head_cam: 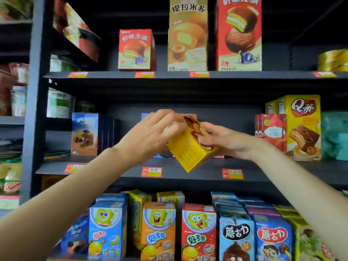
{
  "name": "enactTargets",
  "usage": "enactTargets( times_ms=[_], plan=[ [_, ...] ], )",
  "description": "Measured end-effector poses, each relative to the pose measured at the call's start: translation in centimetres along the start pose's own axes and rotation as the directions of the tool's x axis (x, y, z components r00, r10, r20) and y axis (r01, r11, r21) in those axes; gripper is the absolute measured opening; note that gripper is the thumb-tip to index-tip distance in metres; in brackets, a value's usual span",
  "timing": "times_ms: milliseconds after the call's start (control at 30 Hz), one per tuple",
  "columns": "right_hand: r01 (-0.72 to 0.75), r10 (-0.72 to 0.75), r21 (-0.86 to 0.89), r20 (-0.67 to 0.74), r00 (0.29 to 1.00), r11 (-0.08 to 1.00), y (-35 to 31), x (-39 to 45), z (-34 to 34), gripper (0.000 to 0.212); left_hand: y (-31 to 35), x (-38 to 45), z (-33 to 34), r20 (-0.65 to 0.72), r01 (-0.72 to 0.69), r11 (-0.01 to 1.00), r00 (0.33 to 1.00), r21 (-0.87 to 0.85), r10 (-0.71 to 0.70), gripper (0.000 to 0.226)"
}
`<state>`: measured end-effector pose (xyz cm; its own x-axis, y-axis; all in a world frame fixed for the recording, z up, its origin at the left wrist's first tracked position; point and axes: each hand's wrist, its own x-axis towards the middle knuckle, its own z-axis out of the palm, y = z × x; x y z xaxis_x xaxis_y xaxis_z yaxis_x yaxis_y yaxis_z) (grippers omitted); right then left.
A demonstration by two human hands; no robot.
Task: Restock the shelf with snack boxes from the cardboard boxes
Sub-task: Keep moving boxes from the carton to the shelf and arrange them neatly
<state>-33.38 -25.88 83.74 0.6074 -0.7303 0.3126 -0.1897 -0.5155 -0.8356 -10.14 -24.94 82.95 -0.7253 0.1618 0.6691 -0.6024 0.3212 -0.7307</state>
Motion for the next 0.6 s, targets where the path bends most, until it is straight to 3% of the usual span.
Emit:
enactTargets(
  times_ms=[67,133,167,200,233,267,300,333,367,433,500,600],
  plan=[
    [0.033,-0.034,-0.006,-0.142,0.989,0.999,0.0,-0.2,0.4,0.091,0.3,-0.3,1.0,-0.033,0.063,0.998,0.998,0.018,-0.062,0.058],
    [0.074,-0.101,-0.089,-0.356,0.929,0.993,0.1,0.0,0.3,0.09,0.3,-0.4,2.0,-0.008,0.222,0.975,0.975,-0.026,-0.222,0.059],
    [0.072,-0.159,-0.2,-0.462,0.873,0.977,0.3,0.1,0.2,0.093,0.3,-0.4,2.5,0.035,0.367,0.924,0.93,-0.11,-0.366,0.058],
    [0.054,-0.22,-0.307,-0.539,0.813,0.95,0.3,0.1,0.0,0.096,0.4,-0.2,2.9,0.123,0.541,0.804,0.84,-0.248,-0.528,0.055],
    [0.039,-0.279,-0.391,-0.58,0.765,0.92,0.4,0.0,-0.1,0.098,0.5,0.2,3.0,0.258,0.702,0.583,0.701,-0.409,-0.664,0.051],
    [0.046,-0.335,-0.451,-0.587,0.737,0.892,0.4,-0.1,-0.2,0.099,0.8,0.8,2.9,0.415,0.789,0.287,0.549,-0.543,-0.726,0.047],
    [0.069,-0.387,-0.498,-0.572,0.723,0.864,0.4,-0.3,-0.1,0.1,1.0,1.5,2.9,0.551,0.78,-0.01,0.432,-0.625,-0.714,0.046],
    [0.093,-0.432,-0.539,-0.546,0.718,0.837,0.3,-0.4,0.0,0.1,1.1,2.1,2.9,0.643,0.721,-0.229,0.37,-0.654,-0.671,0.048],
    [0.116,-0.47,-0.58,-0.509,0.722,0.806,0.1,-0.6,0.1,0.1,1.3,2.6,2.9,0.703,0.662,-0.364,0.355,-0.655,-0.617,0.054],
    [0.138,-0.506,-0.662,-0.403,0.762,0.737,-0.2,-0.7,0.1,0.1,1.4,3.1,3.0,0.752,0.588,-0.484,0.393,-0.648,-0.529,0.069],
    [0.144,-0.517,-0.725,-0.322,0.793,0.673,-0.5,-0.9,-0.4,0.099,1.4,3.4,2.7,0.76,0.599,-0.475,0.436,-0.645,-0.482,0.068],
    [0.146,-0.546,-0.722,-0.357,0.758,0.676,-1.3,-1.6,-1.7,0.097,1.3,4.1,2.5,0.755,0.626,-0.433,0.458,-0.648,-0.469,0.032]
  ],
)
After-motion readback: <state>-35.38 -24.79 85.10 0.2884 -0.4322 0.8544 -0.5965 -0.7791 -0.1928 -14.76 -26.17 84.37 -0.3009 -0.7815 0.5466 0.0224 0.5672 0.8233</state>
